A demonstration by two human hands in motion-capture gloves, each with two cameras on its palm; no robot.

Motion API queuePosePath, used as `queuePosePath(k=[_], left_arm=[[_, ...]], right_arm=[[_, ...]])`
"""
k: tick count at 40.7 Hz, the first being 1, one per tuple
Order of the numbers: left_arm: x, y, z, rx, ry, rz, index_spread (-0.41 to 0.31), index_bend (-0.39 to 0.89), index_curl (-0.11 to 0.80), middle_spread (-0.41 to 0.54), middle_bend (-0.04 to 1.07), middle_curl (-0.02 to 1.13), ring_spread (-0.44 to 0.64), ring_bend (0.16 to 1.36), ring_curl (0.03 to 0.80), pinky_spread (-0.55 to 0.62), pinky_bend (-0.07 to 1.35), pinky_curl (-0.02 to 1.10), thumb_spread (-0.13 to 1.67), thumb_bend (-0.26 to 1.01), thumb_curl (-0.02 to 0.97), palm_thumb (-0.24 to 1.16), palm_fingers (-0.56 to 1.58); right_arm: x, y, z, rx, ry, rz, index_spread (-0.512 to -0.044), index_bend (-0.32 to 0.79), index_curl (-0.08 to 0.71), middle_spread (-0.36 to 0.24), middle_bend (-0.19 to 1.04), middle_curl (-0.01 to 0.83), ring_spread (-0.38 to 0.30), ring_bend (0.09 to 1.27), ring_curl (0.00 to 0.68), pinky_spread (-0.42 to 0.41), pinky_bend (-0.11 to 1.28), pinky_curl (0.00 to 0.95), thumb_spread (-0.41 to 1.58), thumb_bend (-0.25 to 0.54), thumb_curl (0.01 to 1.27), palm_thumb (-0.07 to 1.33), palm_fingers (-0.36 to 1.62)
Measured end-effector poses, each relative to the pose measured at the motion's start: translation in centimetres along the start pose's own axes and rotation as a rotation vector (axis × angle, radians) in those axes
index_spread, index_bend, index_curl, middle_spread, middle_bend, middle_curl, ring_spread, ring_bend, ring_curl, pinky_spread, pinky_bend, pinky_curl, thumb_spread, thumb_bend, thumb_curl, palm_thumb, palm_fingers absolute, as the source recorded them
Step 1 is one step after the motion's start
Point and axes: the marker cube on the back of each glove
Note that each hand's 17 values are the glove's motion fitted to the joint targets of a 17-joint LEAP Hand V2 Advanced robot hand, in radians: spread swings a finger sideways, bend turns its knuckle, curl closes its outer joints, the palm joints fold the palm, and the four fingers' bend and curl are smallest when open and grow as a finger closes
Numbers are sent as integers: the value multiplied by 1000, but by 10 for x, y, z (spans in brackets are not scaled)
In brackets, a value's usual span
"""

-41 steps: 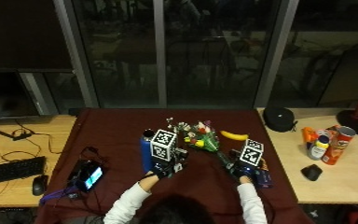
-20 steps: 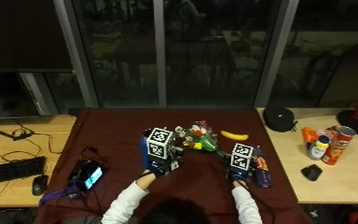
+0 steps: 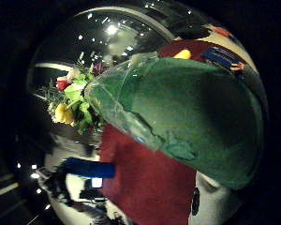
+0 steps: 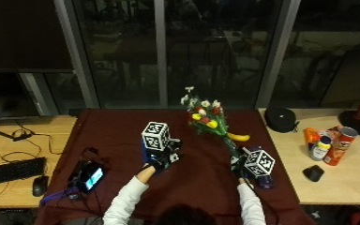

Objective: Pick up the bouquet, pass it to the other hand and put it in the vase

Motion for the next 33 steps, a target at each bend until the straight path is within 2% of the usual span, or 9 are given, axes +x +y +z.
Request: queuePosePath(k=[5, 11, 14, 17, 18, 22, 27, 33], left_arm=[[14, -1, -21, 59, 71, 43, -13, 184, 370, 277, 176, 262, 449, 446, 251, 467, 326, 345, 1181, -17, 275, 289, 348], [36, -3, -48, 151, 149, 112, -6, 177, 379, 260, 178, 273, 435, 441, 255, 431, 254, 331, 1181, -13, 281, 307, 307], [48, -8, -66, 219, 249, 144, 0, 161, 376, 256, 178, 278, 429, 443, 258, 421, 252, 331, 1178, -17, 283, 308, 298], [60, -15, -84, 290, 389, 173, 18, 90, 344, 223, 163, 271, 350, 499, 272, 319, 341, 354, 1133, -26, 289, 303, 378], [63, -16, -89, 299, 430, 183, 20, 93, 337, 197, 165, 272, 305, 507, 273, 256, 379, 362, 1109, -26, 296, 308, 440], [77, -21, -102, 303, 582, 223, 20, 109, 321, 158, 179, 284, 245, 516, 281, 176, 402, 368, 1067, -25, 307, 318, 448], [96, -30, -106, 368, 743, 210, 26, 126, 316, 148, 190, 309, 239, 520, 298, 198, 376, 377, 1024, -25, 320, 337, 375], [122, -40, -100, 329, 912, 210, 32, 110, 295, 129, 207, 322, 227, 514, 291, 182, 378, 368, 1002, -5, 344, 420, 386]], right_arm=[[-31, -4, -28, -23, -295, 4, -224, 447, 474, -186, 712, 598, -206, 880, 515, -272, 652, 438, 679, -16, 527, 1009, 1467], [-66, -4, -55, -30, -570, -34, -222, 468, 505, -183, 738, 608, -200, 912, 528, -267, 674, 458, 591, -27, 571, 1011, 1442], [-85, 2, -69, -29, -698, -60, -222, 476, 517, -182, 749, 611, -198, 925, 531, -266, 678, 464, 573, -29, 585, 1008, 1437], [-106, 11, -81, -55, -832, -101, -222, 487, 529, -181, 767, 615, -196, 928, 532, -258, 681, 469, 558, -32, 601, 995, 1437], [-111, 14, -84, -68, -864, -115, -221, 488, 532, -180, 772, 616, -197, 928, 532, -257, 684, 470, 547, -24, 608, 1007, 1432], [-132, 26, -93, -115, -952, -165, -222, 489, 545, -171, 786, 619, -197, 935, 533, -257, 693, 475, 496, -23, 632, 1017, 1419], [-159, 43, -96, -174, -1032, -225, -223, 492, 558, -167, 795, 621, -192, 938, 535, -255, 699, 481, 445, -26, 657, 1021, 1409], [-180, 56, -80, -271, -1095, -255, -225, 497, 573, -165, 801, 621, -191, 941, 536, -248, 707, 489, 381, -26, 687, 1029, 1399]])
